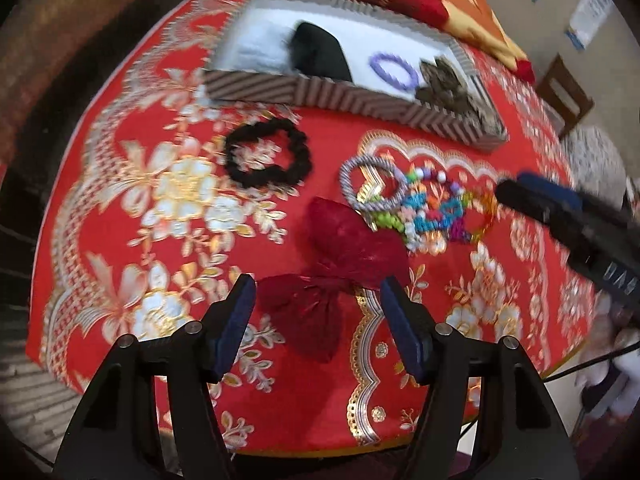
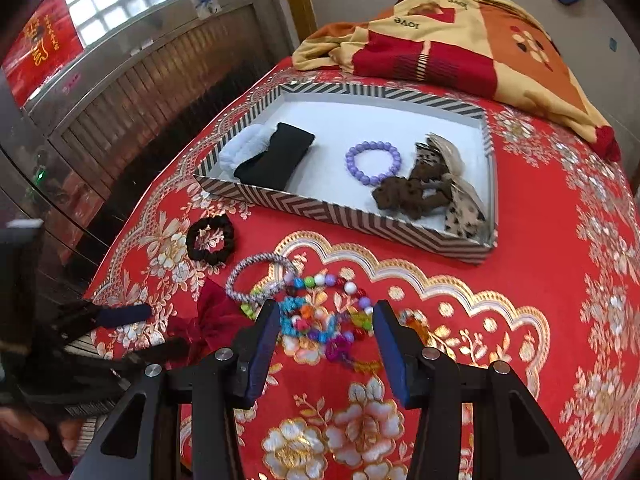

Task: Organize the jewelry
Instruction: 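Move the left gripper to the red bow clip and grasp it, then grasp the grey rhinestone bracelet with the right gripper while the left holds the bow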

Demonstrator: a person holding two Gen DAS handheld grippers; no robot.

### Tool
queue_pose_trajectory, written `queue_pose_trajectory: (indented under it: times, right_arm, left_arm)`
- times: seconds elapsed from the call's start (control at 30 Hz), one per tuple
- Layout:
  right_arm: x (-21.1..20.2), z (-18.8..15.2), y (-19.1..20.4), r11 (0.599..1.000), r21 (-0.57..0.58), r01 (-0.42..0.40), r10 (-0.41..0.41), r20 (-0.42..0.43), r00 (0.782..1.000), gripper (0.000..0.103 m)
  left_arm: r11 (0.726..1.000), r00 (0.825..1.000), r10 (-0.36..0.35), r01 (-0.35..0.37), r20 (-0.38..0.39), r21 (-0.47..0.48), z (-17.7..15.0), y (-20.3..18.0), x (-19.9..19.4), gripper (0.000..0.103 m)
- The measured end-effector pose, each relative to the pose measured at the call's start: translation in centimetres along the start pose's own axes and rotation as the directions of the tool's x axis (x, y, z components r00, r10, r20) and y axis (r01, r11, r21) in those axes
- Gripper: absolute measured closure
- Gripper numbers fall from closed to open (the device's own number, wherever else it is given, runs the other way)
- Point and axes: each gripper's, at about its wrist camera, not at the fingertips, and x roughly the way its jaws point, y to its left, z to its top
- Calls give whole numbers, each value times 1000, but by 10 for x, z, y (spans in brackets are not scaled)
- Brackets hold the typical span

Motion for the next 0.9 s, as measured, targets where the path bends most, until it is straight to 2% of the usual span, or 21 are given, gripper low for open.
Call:
queue_pose_trajectory:
  times: [0.2,0.23,0.3,0.33,0.4,0.5,0.63,0.73,0.77,0.8,0.9]
  right_arm:
    - [28,18,10,997,-69,-22,19,-49,999,57]
    - [34,21,12,997,-80,-23,18,-60,998,57]
    - [46,26,16,993,-111,-27,18,-83,996,57]
    - [52,28,19,991,-128,-31,19,-94,995,57]
    - [65,33,25,985,-168,-32,12,-122,992,63]
    - [80,40,32,974,-226,-29,-6,-154,988,65]
    - [95,46,38,956,-292,-25,-29,-181,983,66]
    - [106,46,40,950,-310,-25,-42,-207,978,77]
    - [106,45,41,948,-317,-21,-42,-191,981,81]
    - [107,44,41,946,-324,-26,-38,-188,981,89]
    - [104,46,36,951,-308,-20,-36,-173,984,96]
  left_arm:
    - [999,999,19,-17,-33,40,8,-7,25,40]
    - [999,999,15,-14,-37,32,10,-5,28,43]
    - [1000,999,-5,5,-40,7,14,2,32,62]
    - [1000,999,-11,11,-43,2,15,4,33,64]
    - [1000,999,-9,9,-39,13,17,7,32,75]
    - [999,999,16,-15,-29,30,17,15,27,82]
    - [1000,999,17,-16,-35,14,19,27,24,84]
    - [1000,999,13,-13,-38,6,17,35,22,85]
    - [1000,999,13,-13,-41,1,16,37,21,85]
    - [1000,999,9,-9,-42,-5,15,39,19,86]
    - [999,999,-3,2,-42,-34,13,47,11,88]
